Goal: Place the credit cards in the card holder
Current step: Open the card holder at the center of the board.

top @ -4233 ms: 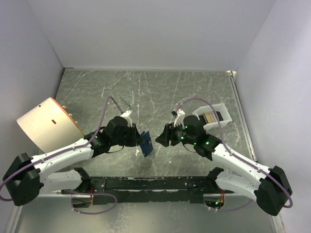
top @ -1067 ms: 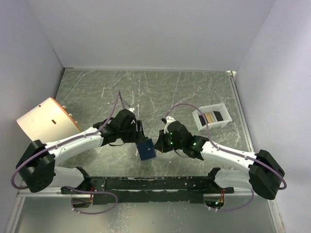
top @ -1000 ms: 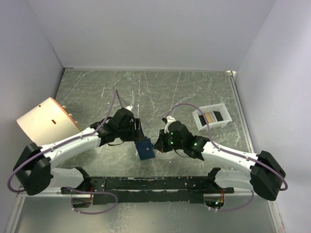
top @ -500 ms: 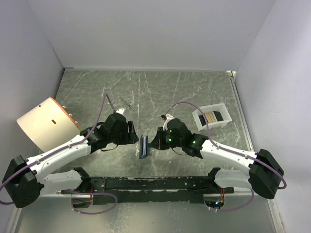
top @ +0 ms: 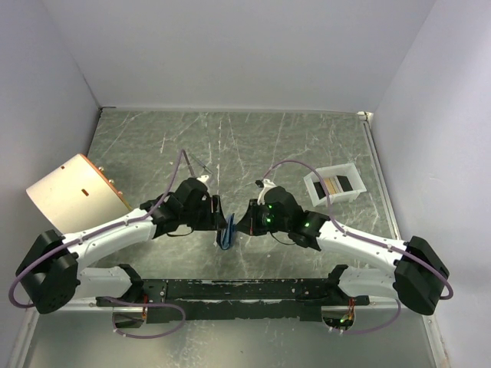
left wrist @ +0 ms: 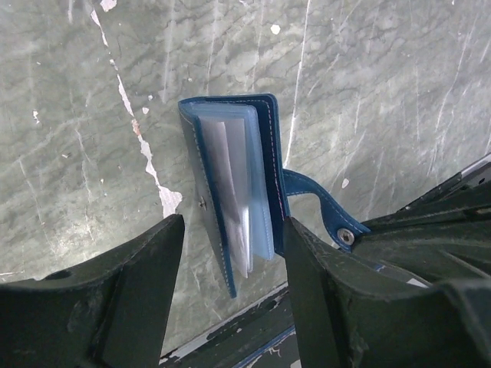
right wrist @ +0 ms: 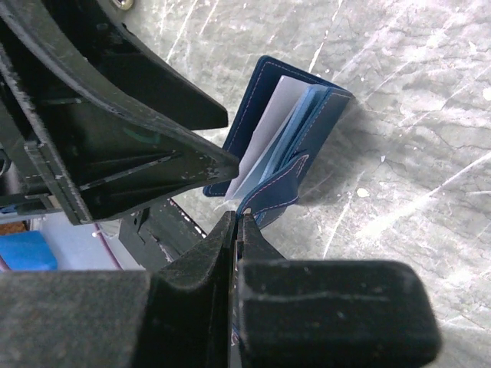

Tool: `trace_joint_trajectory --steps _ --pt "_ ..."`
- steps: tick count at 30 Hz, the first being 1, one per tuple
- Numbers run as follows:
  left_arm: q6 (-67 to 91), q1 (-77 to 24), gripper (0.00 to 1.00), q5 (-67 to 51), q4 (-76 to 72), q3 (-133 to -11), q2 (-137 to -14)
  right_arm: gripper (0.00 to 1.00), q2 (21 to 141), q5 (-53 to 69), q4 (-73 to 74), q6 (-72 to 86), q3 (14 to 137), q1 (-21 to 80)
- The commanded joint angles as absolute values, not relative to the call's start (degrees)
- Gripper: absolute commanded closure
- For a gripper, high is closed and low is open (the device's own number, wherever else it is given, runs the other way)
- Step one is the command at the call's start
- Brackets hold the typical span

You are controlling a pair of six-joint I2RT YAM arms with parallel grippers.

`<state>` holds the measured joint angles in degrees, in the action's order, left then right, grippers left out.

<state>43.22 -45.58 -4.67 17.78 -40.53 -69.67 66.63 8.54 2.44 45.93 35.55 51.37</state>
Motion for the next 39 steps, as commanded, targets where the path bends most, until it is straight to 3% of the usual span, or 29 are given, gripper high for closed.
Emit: trace_joint_trajectory --steps 1,16,28,33,39 --pt "42.2 -45.6 0.36 -5.1 15.6 -40.6 -71.3 1.00 65.5 8.0 0.5 46.0 35.7 51.2" --pt "40.7 -45.6 0.51 -0.8 18.2 -41.1 -74.9 1.00 64.7 7.1 0.8 46.0 33.2 51.1" --pt "42.8 -45.6 0.40 -6.8 12.6 -39.6 -72.8 1.00 63.6 7.3 1.5 45.7 34.1 51.1" --pt "41.9 -45.6 0.41 -5.6 14.0 -40.3 -74.5 1.00 64.1 7.8 0.9 46.1 33.6 51.1" --pt "41.6 -45.6 0.49 -4.7 14.1 -40.4 -75.4 1.00 64.0 6.8 1.1 46.0 32.9 51.0"
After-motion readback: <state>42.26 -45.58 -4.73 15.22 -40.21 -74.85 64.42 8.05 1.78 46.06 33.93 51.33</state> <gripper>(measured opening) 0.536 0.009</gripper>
